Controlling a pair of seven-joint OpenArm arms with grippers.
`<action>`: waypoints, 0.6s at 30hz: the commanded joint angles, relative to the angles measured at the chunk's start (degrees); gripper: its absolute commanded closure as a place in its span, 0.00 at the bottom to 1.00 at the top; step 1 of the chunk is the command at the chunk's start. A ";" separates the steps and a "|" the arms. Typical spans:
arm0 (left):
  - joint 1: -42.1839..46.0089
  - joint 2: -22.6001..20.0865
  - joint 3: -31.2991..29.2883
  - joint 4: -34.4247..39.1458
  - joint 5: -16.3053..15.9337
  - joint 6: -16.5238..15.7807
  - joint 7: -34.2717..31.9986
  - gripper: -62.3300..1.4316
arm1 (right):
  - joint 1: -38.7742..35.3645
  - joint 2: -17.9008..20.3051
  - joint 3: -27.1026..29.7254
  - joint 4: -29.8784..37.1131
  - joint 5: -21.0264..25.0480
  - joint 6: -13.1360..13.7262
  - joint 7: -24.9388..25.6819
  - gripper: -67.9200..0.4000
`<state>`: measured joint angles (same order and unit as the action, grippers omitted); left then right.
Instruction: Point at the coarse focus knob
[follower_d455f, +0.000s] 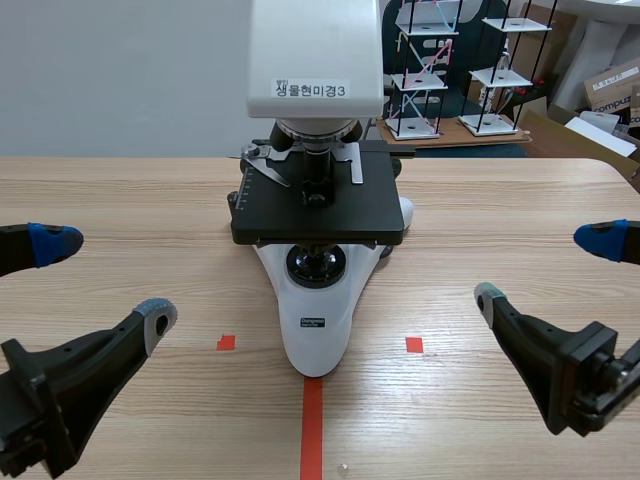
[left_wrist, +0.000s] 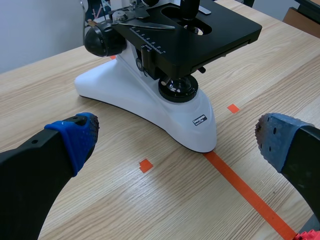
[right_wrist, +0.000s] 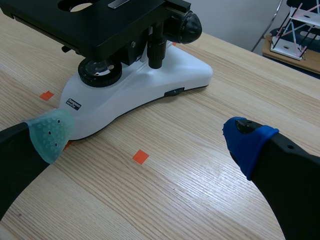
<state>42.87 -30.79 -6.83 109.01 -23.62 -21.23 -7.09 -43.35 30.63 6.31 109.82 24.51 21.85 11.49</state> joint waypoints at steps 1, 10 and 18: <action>-0.22 0.13 -0.26 1.20 -0.55 -0.15 -0.83 0.00 | 0.50 -0.02 0.52 0.70 0.39 0.00 0.90 0.02; -0.22 0.13 -0.26 1.20 -0.55 -0.15 -0.83 0.00 | 0.48 0.00 0.52 0.70 0.37 0.00 0.87 0.02; -0.22 0.13 -0.26 1.20 -0.55 -0.15 -0.85 0.00 | 0.48 2.01 0.55 0.70 -0.26 -0.02 -1.40 0.44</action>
<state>42.85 -30.79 -6.83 109.01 -23.62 -21.23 -7.09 -43.38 31.42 6.31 109.82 23.77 21.85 9.65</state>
